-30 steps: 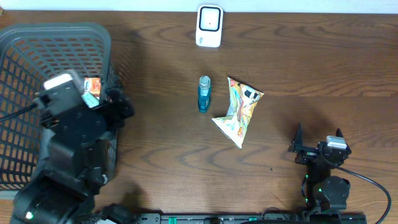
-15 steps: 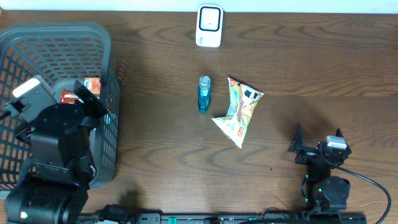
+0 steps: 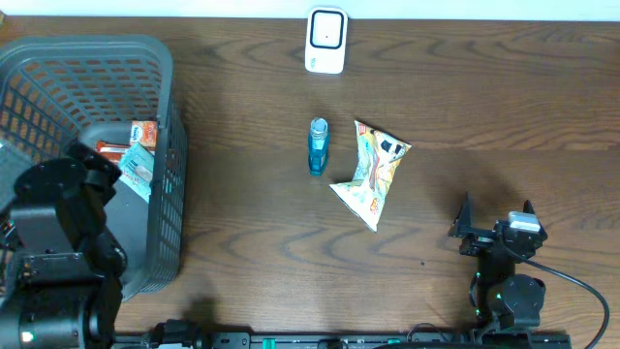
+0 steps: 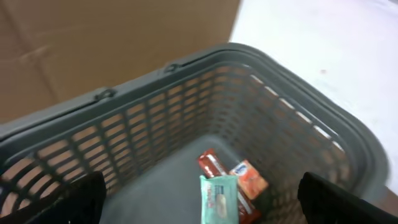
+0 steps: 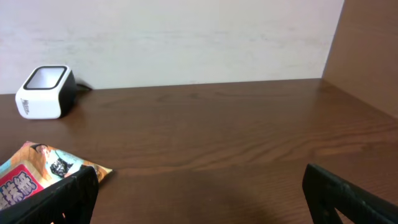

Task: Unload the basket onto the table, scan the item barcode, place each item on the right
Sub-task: 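Move the left gripper back down into the basket, then grasp the green wipes pack with the left gripper and lift it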

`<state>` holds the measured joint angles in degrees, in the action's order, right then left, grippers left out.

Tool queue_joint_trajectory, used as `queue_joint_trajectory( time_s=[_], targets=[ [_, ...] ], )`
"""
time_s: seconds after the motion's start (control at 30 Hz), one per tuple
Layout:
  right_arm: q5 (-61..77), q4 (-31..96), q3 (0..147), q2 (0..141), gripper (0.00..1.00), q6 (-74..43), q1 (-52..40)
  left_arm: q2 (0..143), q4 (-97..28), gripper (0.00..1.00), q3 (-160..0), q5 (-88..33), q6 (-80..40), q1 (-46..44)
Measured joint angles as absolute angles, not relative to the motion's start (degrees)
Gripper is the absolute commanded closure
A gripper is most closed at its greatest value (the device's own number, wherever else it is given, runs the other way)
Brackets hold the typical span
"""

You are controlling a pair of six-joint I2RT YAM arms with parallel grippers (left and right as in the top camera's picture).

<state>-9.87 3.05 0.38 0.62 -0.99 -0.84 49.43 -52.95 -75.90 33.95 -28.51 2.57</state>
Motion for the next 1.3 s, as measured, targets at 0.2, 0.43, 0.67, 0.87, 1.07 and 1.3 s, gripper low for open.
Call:
queue_joint_trajectory(
  time_s=[0.2, 0.43, 0.67, 0.87, 1.07, 1.3],
  targets=[
    [-9.87, 3.05, 0.38, 0.62, 0.01, -0.99, -0.84, 52.18, -53.84, 0.02, -75.9, 31.31, -31.97, 9.08],
    [-9.87, 3.05, 0.38, 0.62, 0.01, -0.99, -0.84, 61.8, -52.69, 0.02, -75.9, 24.12, -34.17, 16.38],
    [-9.87, 3.05, 0.38, 0.62, 0.01, -0.99, -0.84, 78.24, -49.43, 0.02, -75.9, 14.83, -34.57, 18.11],
    [-9.87, 3.05, 0.38, 0.62, 0.01, -0.99, -0.84, 90.21, -48.77, 0.02, -75.9, 10.9, -34.57, 18.22],
    [-9.87, 3.05, 0.38, 0.62, 0.01, -0.99, -0.84, 99.15, -48.49, 0.02, -75.9, 6.61, -34.57, 18.22],
    [-9.87, 3.05, 0.38, 0.62, 0.01, -0.99, -0.84, 106.61, -47.03, 0.02, -75.9, 1.28, -34.24, 18.22]
  ],
)
